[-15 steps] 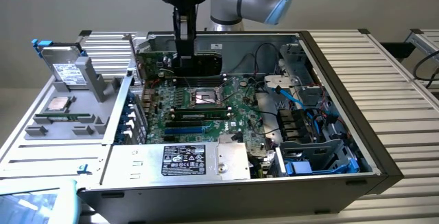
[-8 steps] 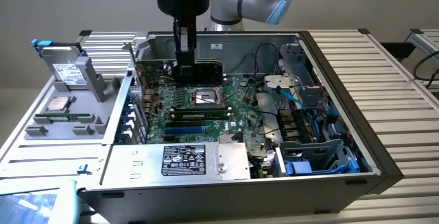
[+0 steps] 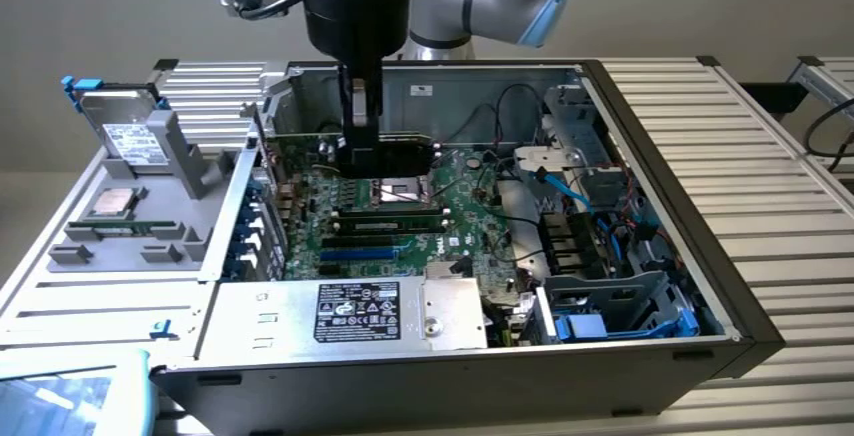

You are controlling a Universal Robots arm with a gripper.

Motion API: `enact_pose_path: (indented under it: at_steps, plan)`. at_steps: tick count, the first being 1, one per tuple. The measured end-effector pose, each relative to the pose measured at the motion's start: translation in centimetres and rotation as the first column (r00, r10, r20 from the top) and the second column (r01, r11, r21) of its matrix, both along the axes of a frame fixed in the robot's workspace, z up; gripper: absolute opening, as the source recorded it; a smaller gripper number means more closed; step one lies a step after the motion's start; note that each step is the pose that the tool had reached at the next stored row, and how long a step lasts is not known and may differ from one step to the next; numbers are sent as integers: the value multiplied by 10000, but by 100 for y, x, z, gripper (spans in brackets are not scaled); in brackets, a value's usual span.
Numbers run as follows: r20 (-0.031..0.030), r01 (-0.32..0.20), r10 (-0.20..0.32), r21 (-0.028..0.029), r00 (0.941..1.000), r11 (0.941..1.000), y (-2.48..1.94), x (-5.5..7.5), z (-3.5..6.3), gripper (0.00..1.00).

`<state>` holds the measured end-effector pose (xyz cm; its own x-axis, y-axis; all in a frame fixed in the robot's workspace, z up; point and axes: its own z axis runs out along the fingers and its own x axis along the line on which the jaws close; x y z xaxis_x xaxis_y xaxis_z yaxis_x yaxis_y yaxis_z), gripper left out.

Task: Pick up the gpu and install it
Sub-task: 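Insert the gpu into the slot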

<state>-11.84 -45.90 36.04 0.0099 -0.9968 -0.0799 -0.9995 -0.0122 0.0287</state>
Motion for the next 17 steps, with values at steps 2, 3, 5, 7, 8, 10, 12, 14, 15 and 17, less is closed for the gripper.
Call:
enact_pose_path:
  at_steps: [2, 3, 5, 7, 8, 10, 12, 14, 15, 17]
  plan:
    - [1, -1, 1, 1, 10000, 10000, -9, 1, -36, 28]
    - [1, 0, 0, 1, 10000, 10000, -13, 0, -55, 28]
    - [0, -1, 1, 0, 10000, 10000, -22, 1, -92, 28]
    - [1, -1, 1, 1, 10000, 10000, -31, 1, -128, 28]
    - [1, -2, 2, 0, 10000, 10000, -37, 1, -146, 28]
    - [-2, 0, 0, 0, 10000, 10000, -46, 0, -183, 28]
    - [-5, 0, 0, 0, 10000, 10000, -47, 0, -219, 28]
    - [-10, -1, 1, 0, 10000, 10000, -48, 1, -254, 28]
    - [-13, -1, 1, 1, 10000, 10000, -48, 0, -274, 28]
    - [-25, -1, 1, 1, 10000, 10000, -48, 1, -310, 28]
